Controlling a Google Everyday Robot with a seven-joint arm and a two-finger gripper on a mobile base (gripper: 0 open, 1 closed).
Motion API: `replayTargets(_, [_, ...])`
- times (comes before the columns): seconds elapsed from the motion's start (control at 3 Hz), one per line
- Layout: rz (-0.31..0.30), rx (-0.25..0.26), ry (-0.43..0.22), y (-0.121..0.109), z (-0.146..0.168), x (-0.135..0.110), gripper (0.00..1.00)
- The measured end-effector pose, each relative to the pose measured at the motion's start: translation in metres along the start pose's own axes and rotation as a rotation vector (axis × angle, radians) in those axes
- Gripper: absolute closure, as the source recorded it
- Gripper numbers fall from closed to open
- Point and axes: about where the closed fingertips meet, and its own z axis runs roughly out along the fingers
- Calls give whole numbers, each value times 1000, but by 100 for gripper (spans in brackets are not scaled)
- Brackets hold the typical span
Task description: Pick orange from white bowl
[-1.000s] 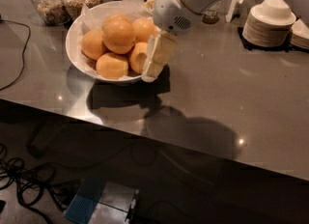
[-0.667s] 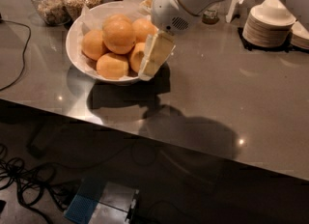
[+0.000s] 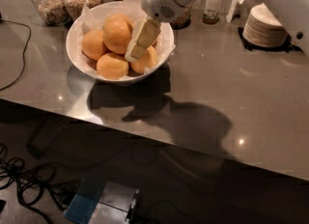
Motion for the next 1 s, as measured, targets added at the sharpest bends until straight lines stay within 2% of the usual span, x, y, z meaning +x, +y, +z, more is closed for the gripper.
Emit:
replayTargets(0.33, [-2,-41,-35,-8,21,-1,0])
replayTargets(1.0, [33,-165,-78,-8,74,8,0])
